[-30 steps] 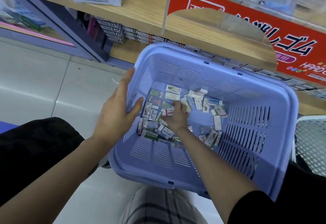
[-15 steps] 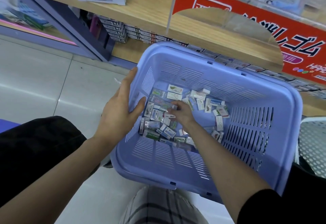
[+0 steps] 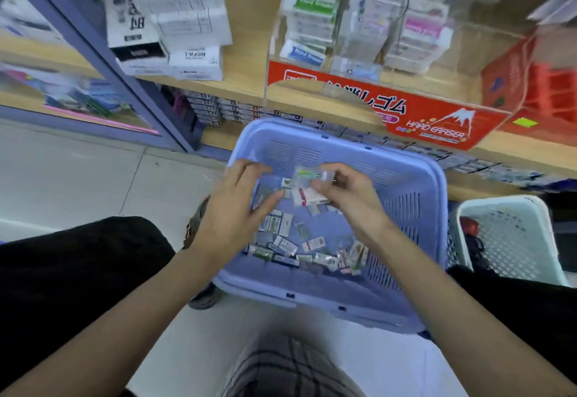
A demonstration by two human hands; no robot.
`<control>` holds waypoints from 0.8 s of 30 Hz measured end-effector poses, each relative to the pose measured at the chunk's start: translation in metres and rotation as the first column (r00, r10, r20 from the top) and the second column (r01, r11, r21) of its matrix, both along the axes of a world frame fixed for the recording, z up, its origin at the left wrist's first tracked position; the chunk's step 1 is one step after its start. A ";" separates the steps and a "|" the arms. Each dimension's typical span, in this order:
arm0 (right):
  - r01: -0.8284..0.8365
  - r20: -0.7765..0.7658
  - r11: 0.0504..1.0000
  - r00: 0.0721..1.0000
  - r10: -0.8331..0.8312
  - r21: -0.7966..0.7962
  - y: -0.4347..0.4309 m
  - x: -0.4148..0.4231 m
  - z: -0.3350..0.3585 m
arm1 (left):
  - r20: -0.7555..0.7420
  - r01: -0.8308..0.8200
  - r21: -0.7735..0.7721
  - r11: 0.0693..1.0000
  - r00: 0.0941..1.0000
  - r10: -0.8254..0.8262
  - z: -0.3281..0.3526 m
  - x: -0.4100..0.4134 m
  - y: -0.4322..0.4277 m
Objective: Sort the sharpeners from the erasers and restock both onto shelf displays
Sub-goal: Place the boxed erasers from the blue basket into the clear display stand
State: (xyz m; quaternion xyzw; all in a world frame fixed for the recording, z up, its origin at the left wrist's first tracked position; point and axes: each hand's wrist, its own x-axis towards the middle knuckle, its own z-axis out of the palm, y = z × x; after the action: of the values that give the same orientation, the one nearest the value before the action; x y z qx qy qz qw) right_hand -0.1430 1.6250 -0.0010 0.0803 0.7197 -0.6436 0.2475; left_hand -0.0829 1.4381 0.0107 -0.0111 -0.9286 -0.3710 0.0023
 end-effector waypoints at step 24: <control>0.002 -0.183 0.978 0.982 -0.041 -0.210 0.038 -0.009 0.170 | 0.220 -0.112 0.720 0.685 0.973 -0.072 0.137 -0.045 0.038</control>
State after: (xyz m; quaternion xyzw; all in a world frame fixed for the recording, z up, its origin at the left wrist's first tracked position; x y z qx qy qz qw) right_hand -0.1520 1.6632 0.1695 0.0011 0.6670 -0.7231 0.1793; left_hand -0.1279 1.4763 0.1473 0.0440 -0.6987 -0.7074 -0.0970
